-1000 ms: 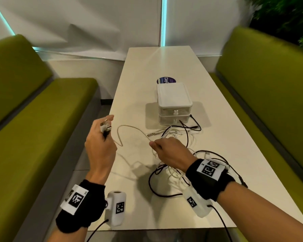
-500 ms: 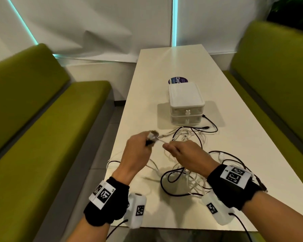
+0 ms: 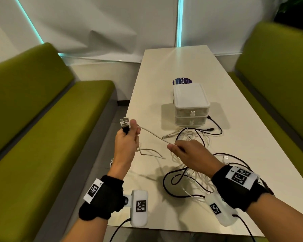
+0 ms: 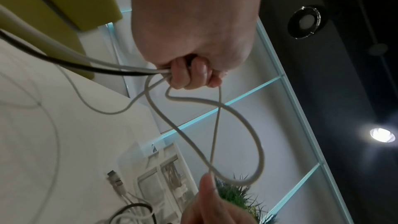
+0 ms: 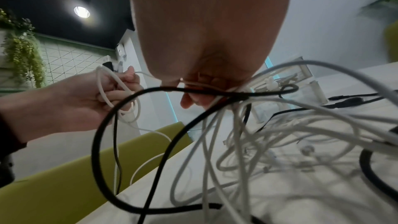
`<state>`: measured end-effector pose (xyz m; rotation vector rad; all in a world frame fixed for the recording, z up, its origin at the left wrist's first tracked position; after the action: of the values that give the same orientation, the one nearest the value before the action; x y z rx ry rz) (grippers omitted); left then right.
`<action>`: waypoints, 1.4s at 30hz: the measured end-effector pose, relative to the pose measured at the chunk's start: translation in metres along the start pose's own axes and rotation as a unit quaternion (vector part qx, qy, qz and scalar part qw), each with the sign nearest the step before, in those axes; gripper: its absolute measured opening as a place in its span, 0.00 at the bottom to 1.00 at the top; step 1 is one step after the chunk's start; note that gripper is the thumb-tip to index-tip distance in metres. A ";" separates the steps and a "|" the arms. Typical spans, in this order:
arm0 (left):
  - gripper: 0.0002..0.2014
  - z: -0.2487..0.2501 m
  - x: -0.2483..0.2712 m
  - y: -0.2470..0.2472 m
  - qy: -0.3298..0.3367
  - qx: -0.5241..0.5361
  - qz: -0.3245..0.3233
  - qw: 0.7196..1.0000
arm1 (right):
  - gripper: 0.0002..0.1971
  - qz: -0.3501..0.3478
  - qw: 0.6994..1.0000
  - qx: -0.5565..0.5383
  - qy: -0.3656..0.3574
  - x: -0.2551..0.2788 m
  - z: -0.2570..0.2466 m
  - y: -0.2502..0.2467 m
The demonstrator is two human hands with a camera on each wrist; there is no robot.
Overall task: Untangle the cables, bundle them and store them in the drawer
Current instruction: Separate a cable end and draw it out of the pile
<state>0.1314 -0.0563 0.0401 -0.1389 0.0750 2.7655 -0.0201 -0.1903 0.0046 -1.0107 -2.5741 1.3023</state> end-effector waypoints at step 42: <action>0.28 0.007 0.004 -0.003 0.243 -0.244 -0.119 0.931 | 0.19 0.005 0.997 0.059 -0.044 0.007 0.007 0.011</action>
<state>0.1278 -0.0519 0.0463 -0.8955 -0.4732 2.3876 -0.0227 -0.1866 -0.0094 -0.9682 -2.5215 1.5134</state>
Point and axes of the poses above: each hand's wrist, its own x-axis away from the middle knuckle, its own y-axis out of the palm, z = x × y, the point moved 2 cm from there along -x, towards the middle knuckle, and after that the axes turned 14 degrees about z, right-handed, at the moved point
